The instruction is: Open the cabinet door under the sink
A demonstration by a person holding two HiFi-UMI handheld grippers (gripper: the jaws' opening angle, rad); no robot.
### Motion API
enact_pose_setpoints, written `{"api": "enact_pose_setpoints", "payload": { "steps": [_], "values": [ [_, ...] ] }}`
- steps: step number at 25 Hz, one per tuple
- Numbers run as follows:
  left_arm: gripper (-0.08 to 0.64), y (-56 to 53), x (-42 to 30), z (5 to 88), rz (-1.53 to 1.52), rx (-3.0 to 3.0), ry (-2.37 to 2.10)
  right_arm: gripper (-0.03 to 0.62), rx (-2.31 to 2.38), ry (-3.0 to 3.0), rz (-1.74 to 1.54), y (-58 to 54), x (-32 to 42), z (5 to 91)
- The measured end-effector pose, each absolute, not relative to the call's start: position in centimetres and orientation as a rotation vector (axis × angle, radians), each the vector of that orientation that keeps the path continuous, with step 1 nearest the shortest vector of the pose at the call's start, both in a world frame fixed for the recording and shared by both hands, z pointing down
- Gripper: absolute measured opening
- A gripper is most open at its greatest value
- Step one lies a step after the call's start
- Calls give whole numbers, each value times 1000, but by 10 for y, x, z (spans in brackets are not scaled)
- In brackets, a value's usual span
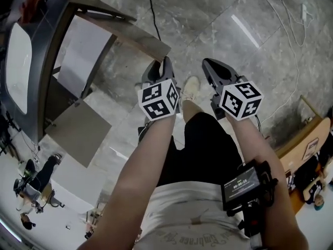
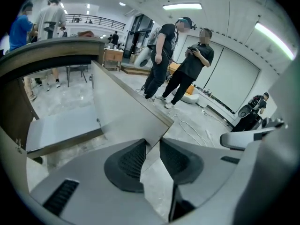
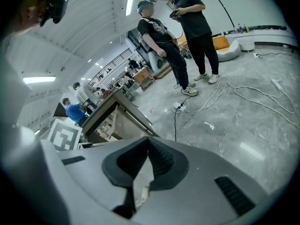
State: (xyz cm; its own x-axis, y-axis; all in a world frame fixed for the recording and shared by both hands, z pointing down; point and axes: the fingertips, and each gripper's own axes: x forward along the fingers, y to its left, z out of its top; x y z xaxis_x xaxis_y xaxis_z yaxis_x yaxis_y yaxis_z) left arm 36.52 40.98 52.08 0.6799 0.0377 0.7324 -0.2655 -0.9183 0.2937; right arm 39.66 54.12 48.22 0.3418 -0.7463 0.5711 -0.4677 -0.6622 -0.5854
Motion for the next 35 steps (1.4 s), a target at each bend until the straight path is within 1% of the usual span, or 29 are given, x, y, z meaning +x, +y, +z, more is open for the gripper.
{"api": "enact_pose_setpoints", "payload": {
  "steps": [7,11,14,15,18,23,26,31,35],
  "values": [
    [104,415,377,516,1075,2541,-169,14,-2297,1061,-1233,561,398,485],
    [106,421,377,515,1090,2550,-71,14,-2290,1078,-1255,569,392,487],
    [190,434,380,515,1138,2572,78,14,-2285,1108,-1275,569,387,489],
    [208,437,381,516,1145,2573,110,14,-2287,1119,-1279,568,386,488],
    [224,438,380,515,1124,2544,177,14,-2292,1146,-1287,564,382,484],
    [224,430,369,511,1059,2438,264,14,-2300,1192,-1309,555,372,476],
    [224,420,351,501,1047,2425,276,14,-2309,1225,-1324,546,366,471],
    [224,395,288,476,1086,2467,296,14,-2331,1332,-1338,511,349,455],
    [222,342,226,459,1066,2471,137,14,-2306,1464,-1312,456,327,435]
  ]
}}
